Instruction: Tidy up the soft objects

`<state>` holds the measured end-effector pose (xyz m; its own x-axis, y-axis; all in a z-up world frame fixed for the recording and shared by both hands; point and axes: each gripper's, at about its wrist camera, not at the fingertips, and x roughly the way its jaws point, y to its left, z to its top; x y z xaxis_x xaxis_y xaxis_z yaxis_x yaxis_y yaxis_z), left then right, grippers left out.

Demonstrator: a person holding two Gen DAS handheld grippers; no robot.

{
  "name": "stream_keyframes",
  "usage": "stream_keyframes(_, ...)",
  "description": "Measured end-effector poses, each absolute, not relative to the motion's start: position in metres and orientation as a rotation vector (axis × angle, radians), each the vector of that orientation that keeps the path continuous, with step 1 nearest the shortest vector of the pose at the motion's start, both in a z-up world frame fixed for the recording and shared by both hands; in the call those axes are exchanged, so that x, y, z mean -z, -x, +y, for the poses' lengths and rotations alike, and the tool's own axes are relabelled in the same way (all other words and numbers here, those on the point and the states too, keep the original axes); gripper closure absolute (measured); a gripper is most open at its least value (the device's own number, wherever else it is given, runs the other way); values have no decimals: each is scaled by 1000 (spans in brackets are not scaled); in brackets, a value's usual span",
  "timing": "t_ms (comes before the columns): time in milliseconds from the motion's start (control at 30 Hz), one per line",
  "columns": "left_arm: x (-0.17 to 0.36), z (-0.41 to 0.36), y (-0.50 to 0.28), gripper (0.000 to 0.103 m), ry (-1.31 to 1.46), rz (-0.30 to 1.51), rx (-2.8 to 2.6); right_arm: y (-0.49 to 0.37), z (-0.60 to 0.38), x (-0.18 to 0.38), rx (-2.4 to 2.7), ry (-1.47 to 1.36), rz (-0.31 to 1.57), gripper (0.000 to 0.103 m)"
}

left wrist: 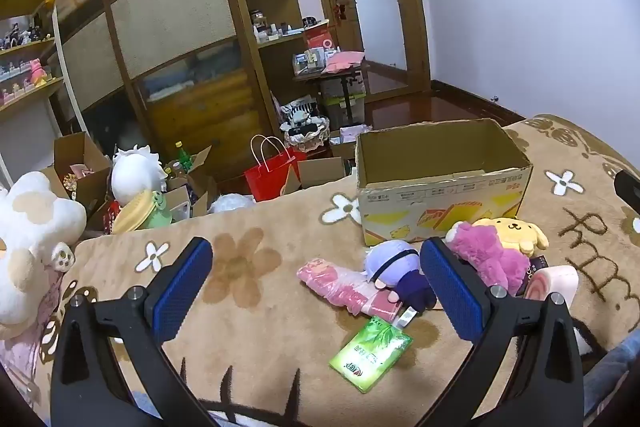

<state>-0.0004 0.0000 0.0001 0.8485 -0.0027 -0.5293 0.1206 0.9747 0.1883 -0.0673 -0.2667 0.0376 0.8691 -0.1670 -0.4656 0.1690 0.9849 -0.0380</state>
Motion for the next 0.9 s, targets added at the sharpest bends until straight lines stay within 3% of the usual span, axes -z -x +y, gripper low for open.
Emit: stream_keyframes(900, 1, -1, 4, 0, -217, 566, 73, 67, -268, -36, 164, -7, 491, 0)
